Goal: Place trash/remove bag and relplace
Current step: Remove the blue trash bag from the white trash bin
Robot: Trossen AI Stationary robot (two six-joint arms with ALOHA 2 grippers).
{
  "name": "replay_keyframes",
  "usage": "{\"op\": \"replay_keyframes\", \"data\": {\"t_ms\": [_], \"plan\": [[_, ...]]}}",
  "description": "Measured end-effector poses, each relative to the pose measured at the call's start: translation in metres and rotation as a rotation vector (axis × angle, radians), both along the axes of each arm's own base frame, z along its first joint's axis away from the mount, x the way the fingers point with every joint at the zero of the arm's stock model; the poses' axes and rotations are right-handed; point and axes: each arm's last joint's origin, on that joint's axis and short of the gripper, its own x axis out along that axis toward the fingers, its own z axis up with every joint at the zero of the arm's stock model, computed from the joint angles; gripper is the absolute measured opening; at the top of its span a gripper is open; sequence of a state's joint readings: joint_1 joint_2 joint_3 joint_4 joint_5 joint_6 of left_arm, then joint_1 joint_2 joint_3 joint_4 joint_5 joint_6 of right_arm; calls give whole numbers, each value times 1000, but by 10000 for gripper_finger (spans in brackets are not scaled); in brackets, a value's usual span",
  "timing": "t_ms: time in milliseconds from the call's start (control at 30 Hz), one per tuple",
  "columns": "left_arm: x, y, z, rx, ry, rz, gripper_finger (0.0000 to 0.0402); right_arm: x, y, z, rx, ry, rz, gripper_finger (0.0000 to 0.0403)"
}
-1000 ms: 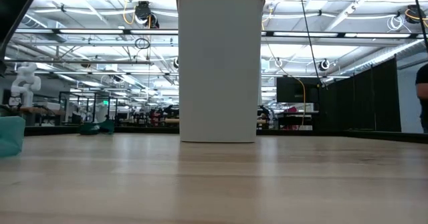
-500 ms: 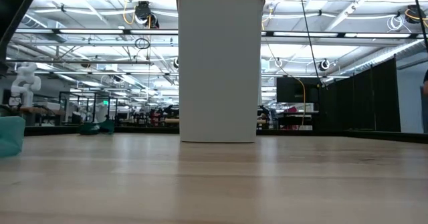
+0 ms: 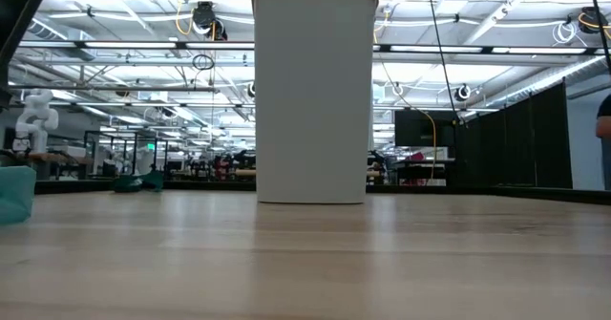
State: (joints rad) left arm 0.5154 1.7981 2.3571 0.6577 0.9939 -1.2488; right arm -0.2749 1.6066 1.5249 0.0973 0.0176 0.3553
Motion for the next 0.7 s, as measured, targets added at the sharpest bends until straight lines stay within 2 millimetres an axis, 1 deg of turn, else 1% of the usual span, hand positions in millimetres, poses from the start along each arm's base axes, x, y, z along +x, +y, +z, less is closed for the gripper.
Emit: {"op": "replay_keyframes", "data": {"t_ms": [267,433,533,700], "plan": [[0,0,0,0,1,-1,0,0,0,-1,3,12,0,238],[-1,0,0,11,16,-5,0,-2,2,1,6,4,51,238],[-1,1,0,20,16,0,0,-11,5,12,-8,-28,70,238],[-4,7,-1,27,27,17,0,-35,15,38,-68,-93,81,238]]}}
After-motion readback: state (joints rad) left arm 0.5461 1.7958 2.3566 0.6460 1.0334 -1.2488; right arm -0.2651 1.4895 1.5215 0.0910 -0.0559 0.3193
